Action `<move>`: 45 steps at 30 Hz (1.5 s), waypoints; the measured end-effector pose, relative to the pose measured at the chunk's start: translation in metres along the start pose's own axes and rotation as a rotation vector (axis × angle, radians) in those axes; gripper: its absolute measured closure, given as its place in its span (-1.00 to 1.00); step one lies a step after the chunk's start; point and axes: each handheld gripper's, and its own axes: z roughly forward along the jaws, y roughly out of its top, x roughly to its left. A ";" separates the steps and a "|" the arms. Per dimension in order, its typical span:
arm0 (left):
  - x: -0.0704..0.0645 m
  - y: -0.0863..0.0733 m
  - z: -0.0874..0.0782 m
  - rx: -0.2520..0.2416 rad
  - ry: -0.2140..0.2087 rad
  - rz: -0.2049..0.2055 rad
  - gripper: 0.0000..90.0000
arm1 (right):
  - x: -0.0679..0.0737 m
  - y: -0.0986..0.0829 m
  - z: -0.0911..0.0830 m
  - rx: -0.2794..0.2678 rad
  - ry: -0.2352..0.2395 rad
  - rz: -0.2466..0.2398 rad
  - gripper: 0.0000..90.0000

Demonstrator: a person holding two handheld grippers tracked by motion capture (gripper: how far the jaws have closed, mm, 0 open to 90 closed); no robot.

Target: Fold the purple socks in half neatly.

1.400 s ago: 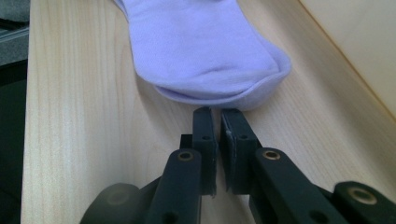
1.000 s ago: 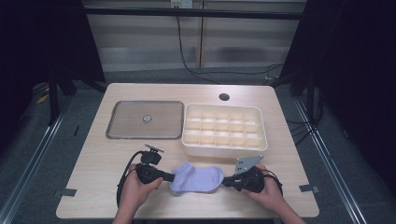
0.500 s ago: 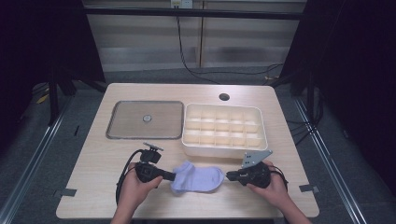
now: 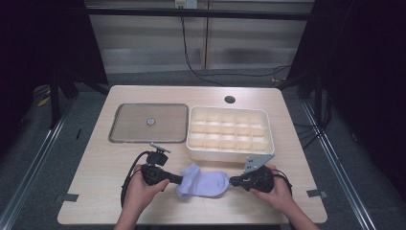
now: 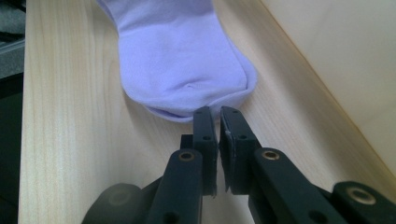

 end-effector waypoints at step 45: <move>-0.037 0.036 0.016 0.106 -0.002 0.077 0.91 | 0.000 0.007 0.016 0.044 0.030 -0.048 0.93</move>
